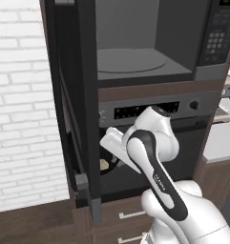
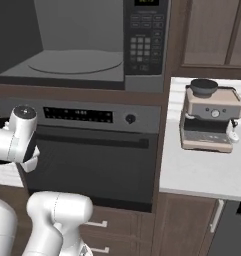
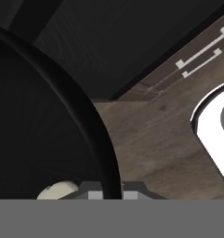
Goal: Pick the garlic from the sink and place it in the bowl. Then pick the bowl and place it in the microwave. Then close the microwave door and press the start button.
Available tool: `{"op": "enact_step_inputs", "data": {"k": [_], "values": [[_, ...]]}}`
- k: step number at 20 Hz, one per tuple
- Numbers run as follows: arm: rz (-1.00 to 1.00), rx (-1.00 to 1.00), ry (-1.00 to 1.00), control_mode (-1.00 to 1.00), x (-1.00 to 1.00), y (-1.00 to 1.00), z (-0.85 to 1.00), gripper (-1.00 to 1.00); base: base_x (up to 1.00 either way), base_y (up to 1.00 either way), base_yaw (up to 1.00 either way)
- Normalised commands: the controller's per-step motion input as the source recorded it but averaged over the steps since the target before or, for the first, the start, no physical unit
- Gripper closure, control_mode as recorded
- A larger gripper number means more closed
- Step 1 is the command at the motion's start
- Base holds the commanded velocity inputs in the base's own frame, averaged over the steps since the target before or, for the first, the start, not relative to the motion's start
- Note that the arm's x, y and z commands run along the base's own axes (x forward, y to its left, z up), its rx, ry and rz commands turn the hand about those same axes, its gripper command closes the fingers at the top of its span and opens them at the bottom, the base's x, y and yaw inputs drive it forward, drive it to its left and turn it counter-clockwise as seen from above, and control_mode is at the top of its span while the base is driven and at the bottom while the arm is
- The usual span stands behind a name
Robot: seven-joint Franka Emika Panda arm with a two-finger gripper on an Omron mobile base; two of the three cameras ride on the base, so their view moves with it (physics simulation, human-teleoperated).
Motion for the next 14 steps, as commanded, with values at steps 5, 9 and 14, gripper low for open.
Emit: {"op": "enact_step_inputs", "data": {"k": [5,9,14], "values": [[0.0,0.0,0.0,1.0,0.0,0.0,0.0,1.0,0.34,0.0,0.0],[0.0,0.0,0.0,1.0,0.0,0.0,0.0,1.0,0.48,0.01,0.0],[0.0,0.0,0.0,1.0,0.0,0.0,0.0,1.0,0.4,0.04,0.0]]}}
